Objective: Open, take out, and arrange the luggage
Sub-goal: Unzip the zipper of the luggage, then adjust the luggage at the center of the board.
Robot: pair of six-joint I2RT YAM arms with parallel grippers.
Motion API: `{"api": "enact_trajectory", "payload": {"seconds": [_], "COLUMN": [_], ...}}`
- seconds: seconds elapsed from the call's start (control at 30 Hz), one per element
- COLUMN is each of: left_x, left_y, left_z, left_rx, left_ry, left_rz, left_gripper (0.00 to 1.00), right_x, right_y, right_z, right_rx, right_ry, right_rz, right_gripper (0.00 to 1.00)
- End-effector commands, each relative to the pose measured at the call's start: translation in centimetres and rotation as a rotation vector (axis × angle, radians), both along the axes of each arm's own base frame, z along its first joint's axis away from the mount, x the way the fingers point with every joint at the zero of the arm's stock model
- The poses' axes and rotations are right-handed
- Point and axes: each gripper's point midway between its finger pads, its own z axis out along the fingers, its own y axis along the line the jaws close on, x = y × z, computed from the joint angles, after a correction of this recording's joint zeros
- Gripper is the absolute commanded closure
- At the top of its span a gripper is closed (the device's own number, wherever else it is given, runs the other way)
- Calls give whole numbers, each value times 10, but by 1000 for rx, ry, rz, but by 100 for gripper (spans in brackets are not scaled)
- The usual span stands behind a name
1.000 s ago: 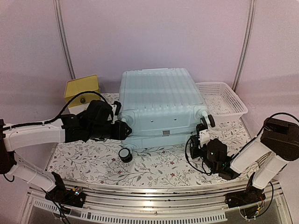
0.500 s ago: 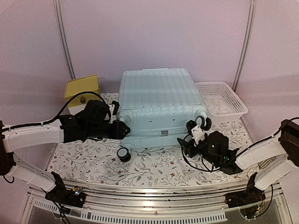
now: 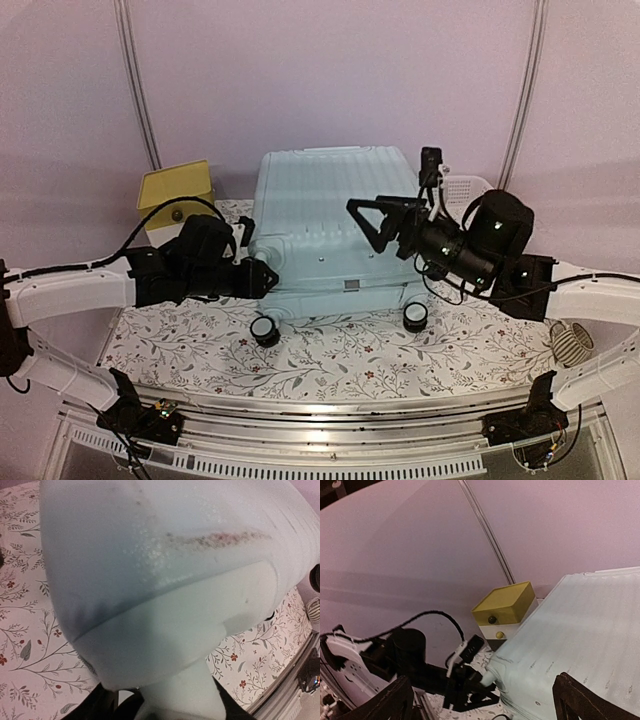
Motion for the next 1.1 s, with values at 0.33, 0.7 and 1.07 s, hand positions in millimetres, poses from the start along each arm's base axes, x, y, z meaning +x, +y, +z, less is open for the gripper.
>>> {"api": "enact_trajectory", "payload": {"seconds": [0.33, 0.7, 1.07], "left_x": [23, 23, 19], "left_y": [31, 39, 36], "left_z": [32, 40, 39], "left_rx": [-5, -11, -37], "left_ry": [-115, -136, -135], "left_rz": [123, 151, 129], "left_gripper": [46, 46, 46], "right_x": [-5, -13, -27], "right_y": [-42, -72, -79], "right_z": [161, 171, 164], "right_rx": [527, 605, 544], "right_ry": [172, 105, 21], "right_rz": [17, 25, 44], "right_gripper": [1, 1, 1]}}
